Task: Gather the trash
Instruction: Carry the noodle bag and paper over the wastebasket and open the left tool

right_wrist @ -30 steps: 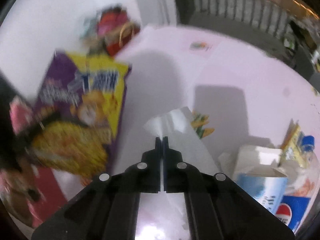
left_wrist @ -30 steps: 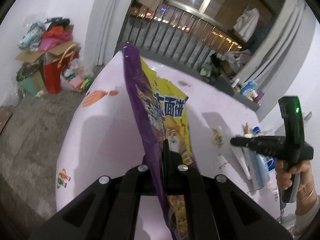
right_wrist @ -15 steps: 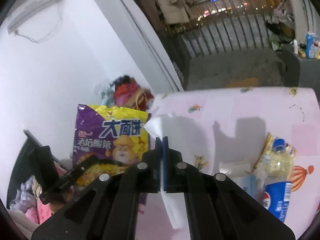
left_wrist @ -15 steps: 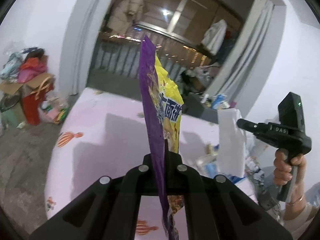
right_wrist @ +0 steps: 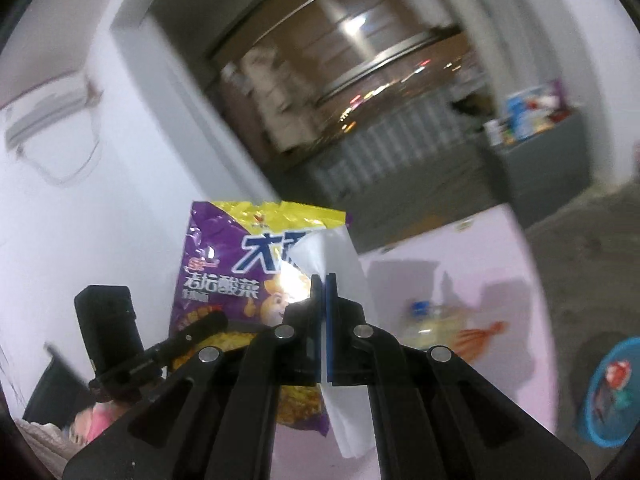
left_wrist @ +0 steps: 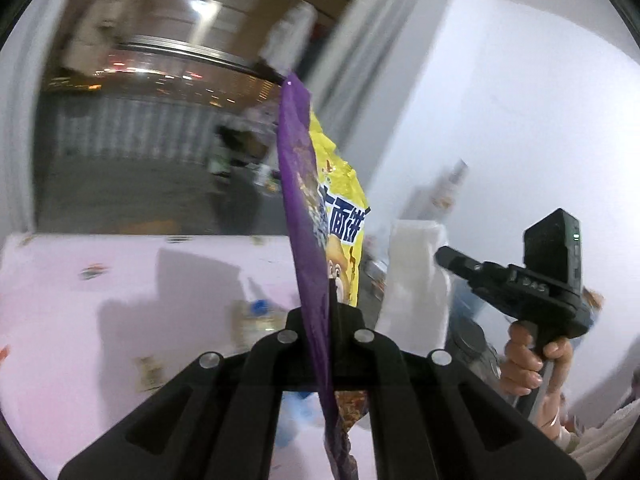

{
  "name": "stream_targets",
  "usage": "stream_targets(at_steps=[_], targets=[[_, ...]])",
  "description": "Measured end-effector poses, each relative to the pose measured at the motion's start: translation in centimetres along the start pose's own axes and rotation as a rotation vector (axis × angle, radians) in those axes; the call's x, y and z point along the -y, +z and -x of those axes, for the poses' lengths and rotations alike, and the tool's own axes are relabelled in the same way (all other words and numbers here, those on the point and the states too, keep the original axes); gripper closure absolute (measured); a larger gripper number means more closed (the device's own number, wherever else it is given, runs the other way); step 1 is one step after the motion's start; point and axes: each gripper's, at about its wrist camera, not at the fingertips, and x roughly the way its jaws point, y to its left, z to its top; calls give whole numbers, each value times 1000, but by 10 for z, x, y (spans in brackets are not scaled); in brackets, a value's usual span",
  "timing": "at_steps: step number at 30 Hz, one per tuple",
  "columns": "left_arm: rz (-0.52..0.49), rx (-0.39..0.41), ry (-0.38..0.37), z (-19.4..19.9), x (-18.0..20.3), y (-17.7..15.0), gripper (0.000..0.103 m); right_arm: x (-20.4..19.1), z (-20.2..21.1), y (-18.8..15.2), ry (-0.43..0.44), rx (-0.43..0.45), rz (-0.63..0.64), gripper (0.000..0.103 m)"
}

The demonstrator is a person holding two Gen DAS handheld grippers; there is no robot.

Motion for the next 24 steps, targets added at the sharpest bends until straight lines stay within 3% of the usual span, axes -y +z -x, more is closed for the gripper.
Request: stream_targets(at_steps=[7, 11, 18, 24], targets=[[-127, -218, -210, -133, 102, 7, 103, 77, 91, -15, -239, 146, -122, 103], [-194, -357, -255, -211, 152, -5, 103, 134, 126, -33, -350, 198, -247, 103], [-265, -631, -213, -347, 211, -68, 103, 230, 140, -80, -473, 191, -474, 103], [-216, -836, -153, -449, 227, -129, 103, 301, 155, -111, -507, 183, -648, 103]])
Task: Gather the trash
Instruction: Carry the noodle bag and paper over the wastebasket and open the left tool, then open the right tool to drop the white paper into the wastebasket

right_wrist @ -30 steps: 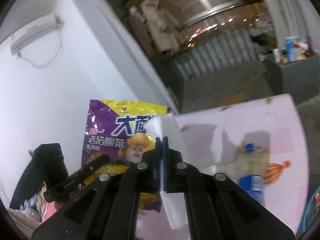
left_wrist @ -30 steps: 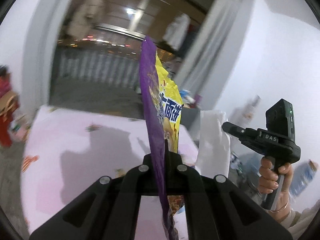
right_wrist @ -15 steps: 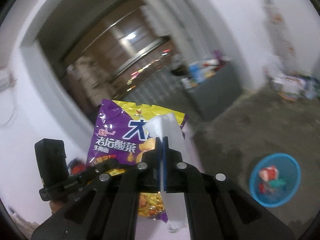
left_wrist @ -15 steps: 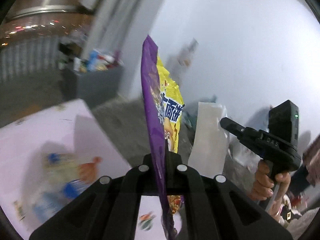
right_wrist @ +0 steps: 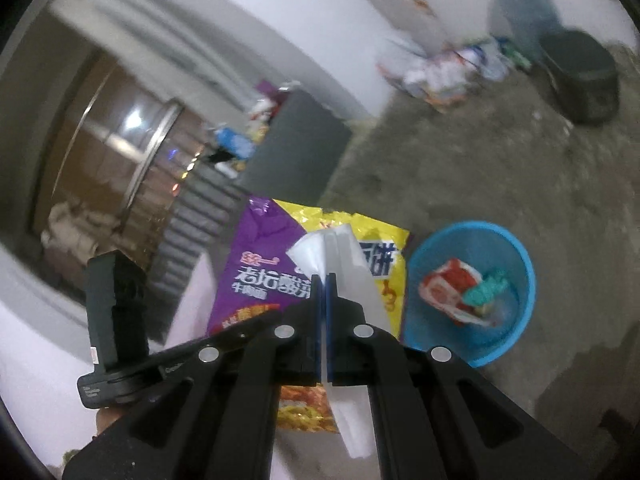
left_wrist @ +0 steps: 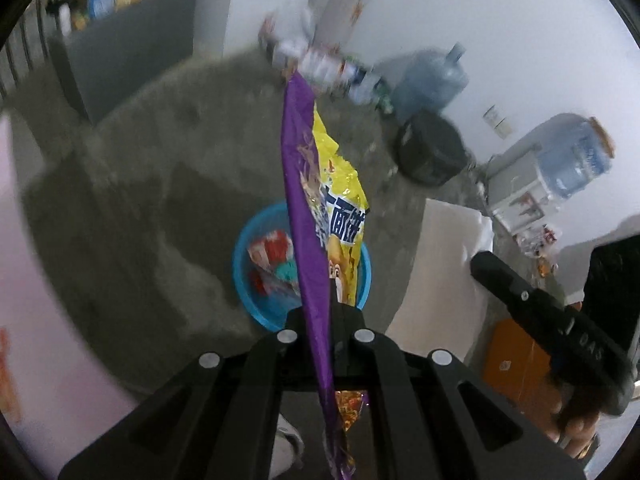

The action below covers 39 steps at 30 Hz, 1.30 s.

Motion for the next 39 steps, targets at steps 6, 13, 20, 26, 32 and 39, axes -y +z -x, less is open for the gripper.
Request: stream_targets(at_steps=[6, 13, 20, 26, 32, 39], targets=[[42, -100, 19, -83, -2, 30, 102, 43, -22, 14, -40, -35, -103, 103], [169, -175, 91, -152, -27, 42, 53, 96, -75, 17, -101, -131, -184, 103], [49, -88, 141, -111, -16, 55, 53, 110, -85, 16, -139, -158, -214, 102], [-46, 52, 140, -28, -1, 75, 51, 104, -112, 18, -198, -186, -128, 89], [-54, 174, 124, 83, -22, 54, 37, 106, -124, 6, -252, -210, -109, 50], [-34, 288, 136, 177, -66, -7, 23, 69, -112, -35, -265, -235, 38, 46]])
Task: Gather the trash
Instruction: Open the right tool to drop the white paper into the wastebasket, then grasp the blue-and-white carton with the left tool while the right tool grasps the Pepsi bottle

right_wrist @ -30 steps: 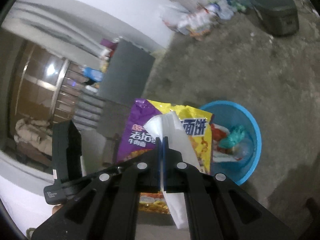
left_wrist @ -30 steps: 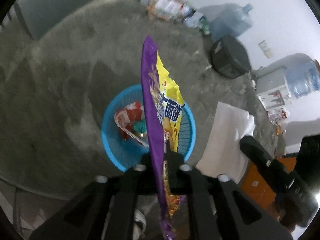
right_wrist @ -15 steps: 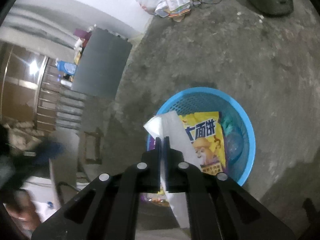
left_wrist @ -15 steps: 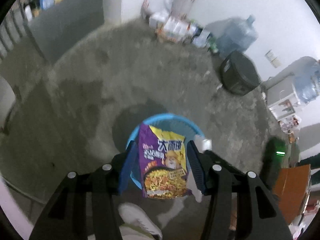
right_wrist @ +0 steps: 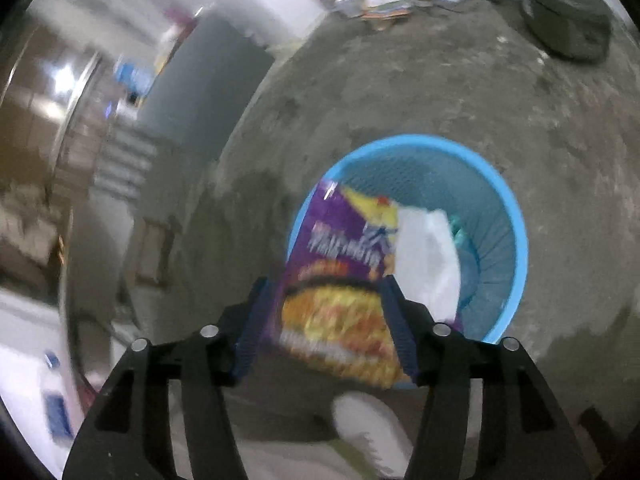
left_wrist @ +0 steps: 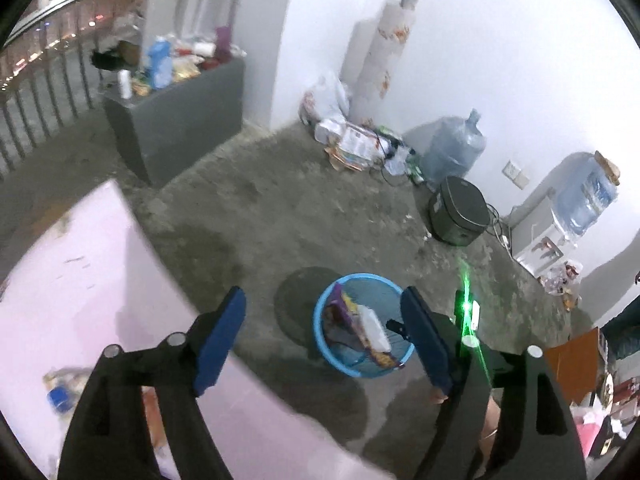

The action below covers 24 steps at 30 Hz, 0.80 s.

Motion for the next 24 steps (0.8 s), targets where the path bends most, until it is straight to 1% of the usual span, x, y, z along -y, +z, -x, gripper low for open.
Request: stream_targets(at_steps=[1, 3, 5, 7, 9, 11, 13, 14, 16, 20, 22, 24], targets=[[9, 17, 13, 16, -11, -11, 22, -9, -2, -6, -12, -2, 38, 42], [34, 38, 30, 37, -28, -29, 21, -31, -4, -24, -29, -7, 137, 37], [73, 62, 43, 58, -45, -46, 20, -51, -9, -41, -58, -2, 226, 36], [118, 97, 64, 80, -63, -66, 19, -63, -18, -49, -121, 2, 295, 36], [146, 119, 91, 94, -76, -80, 19, -69, -33, -52, -218, 4, 353, 36], [180, 137, 117, 108, -89, -95, 19, -64, -52, -47, -308, -13, 375, 53], [212, 150, 133, 119, -100, -107, 19, -50, -70, -40, -358, -47, 341, 89], [231, 158, 144, 125, -107, -114, 19, -37, -76, -33, -377, -62, 287, 92], [254, 175, 163, 135, -116, -124, 19, -13, -85, -21, -375, -81, 182, 102], [281, 179, 202, 144, -130, -137, 19, 31, -116, -4, -355, -180, 6, 103], [297, 181, 220, 146, -136, -142, 19, 43, -133, 0, -357, -229, -46, 103], [316, 186, 231, 151, -142, -146, 19, 51, -152, 3, -360, -284, -72, 103]])
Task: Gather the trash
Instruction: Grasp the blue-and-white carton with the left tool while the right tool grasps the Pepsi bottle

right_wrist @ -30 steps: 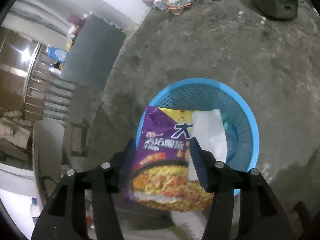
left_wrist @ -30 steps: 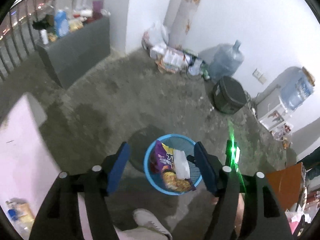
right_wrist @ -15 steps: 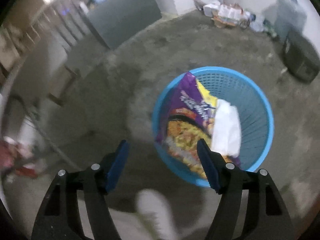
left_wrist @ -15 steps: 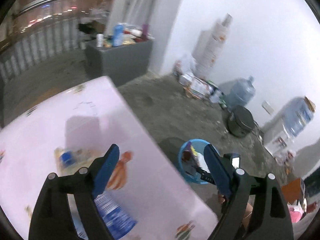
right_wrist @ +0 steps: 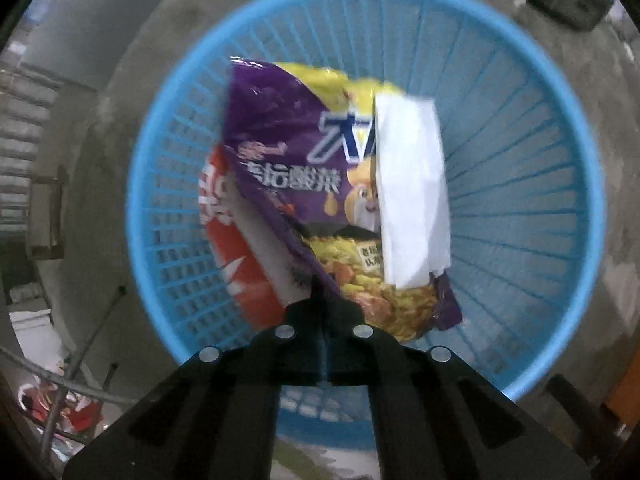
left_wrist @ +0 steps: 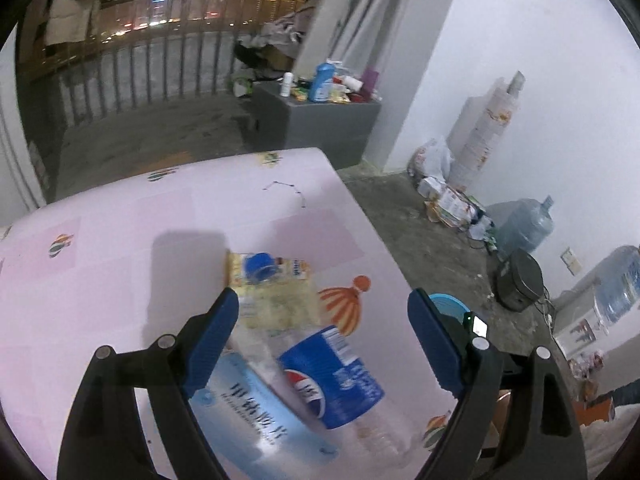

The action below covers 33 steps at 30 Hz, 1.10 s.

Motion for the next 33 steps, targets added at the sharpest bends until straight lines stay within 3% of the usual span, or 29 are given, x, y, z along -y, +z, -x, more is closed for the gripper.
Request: stream_targets(at_steps=[3, 4, 5, 7, 8, 11, 15, 21, 24, 27, 33], targets=[[19, 6, 6, 2, -5, 0, 19, -7, -27, 7, 34, -119, 30, 96], [22, 10, 10, 4, -7, 0, 19, -11, -30, 7, 24, -127, 55, 90], [23, 14, 15, 6, -8, -2, 19, -15, -29, 7, 10, -115, 90, 81], [19, 21, 18, 9, -10, -4, 19, -20, -19, 5, -12, -66, 121, 44], [17, 25, 17, 11, -11, -5, 19, -19, -8, 4, -9, -26, 125, 41], [12, 39, 19, 17, -12, -10, 19, -14, 26, -4, 38, 58, 132, 35], [20, 60, 10, 26, -20, -18, 18, -7, 86, -26, 39, 216, 161, 32], [77, 71, -10, 36, -37, -38, 18, -53, 182, -74, 110, 446, 254, 32], [78, 93, 9, 45, -47, -47, 18, -81, 243, -98, 225, 555, 357, 32], [71, 123, 31, 55, -59, -55, 18, -117, 278, -121, 353, 581, 461, 32], [145, 134, 58, 69, -92, -79, 18, -195, 288, -160, 539, 433, 650, 32]])
